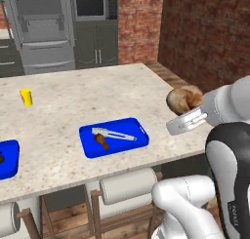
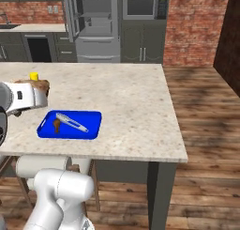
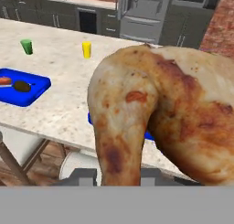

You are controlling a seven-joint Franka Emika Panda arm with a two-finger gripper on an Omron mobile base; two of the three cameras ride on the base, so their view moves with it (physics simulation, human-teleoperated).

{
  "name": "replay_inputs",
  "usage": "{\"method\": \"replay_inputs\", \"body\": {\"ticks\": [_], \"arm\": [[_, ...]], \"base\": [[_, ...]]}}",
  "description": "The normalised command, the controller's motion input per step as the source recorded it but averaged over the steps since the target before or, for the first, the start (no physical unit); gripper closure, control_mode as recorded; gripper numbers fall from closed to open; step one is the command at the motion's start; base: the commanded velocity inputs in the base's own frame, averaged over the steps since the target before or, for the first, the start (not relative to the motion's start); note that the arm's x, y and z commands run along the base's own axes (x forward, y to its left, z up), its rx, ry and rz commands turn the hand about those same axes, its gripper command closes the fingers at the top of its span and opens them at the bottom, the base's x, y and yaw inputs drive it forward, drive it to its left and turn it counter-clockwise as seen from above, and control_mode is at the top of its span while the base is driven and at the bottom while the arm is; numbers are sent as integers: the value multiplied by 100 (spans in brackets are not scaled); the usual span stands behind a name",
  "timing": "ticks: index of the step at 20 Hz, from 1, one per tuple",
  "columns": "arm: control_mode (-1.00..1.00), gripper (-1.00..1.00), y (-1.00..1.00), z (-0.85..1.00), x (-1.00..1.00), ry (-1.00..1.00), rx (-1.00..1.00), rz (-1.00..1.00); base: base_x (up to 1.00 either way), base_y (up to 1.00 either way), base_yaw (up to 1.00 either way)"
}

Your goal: Gather the avocado and squash from the fridge and place them on a tray on the dining counter. Then gather the chicken drumsticks from the fridge and place them on the other tray.

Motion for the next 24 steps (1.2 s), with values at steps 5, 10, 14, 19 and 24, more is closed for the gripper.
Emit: {"method": "replay_inputs", "body": {"ticks": [5, 10, 14, 19, 24], "arm": [[-100, 100, 46, -40, 88, 29, -15, -10], [-100, 100, 13, -43, 70, 15, -7, -5], [-100, 100, -5, -49, 26, 11, 0, 0], [-100, 100, 0, -59, 38, 12, 0, 0], [-100, 100, 0, -67, 55, 10, -4, 0]], "base": [[0, 0, 0], [0, 0, 0], [0, 0, 0], [0, 0, 0], [0, 0, 0]]}}
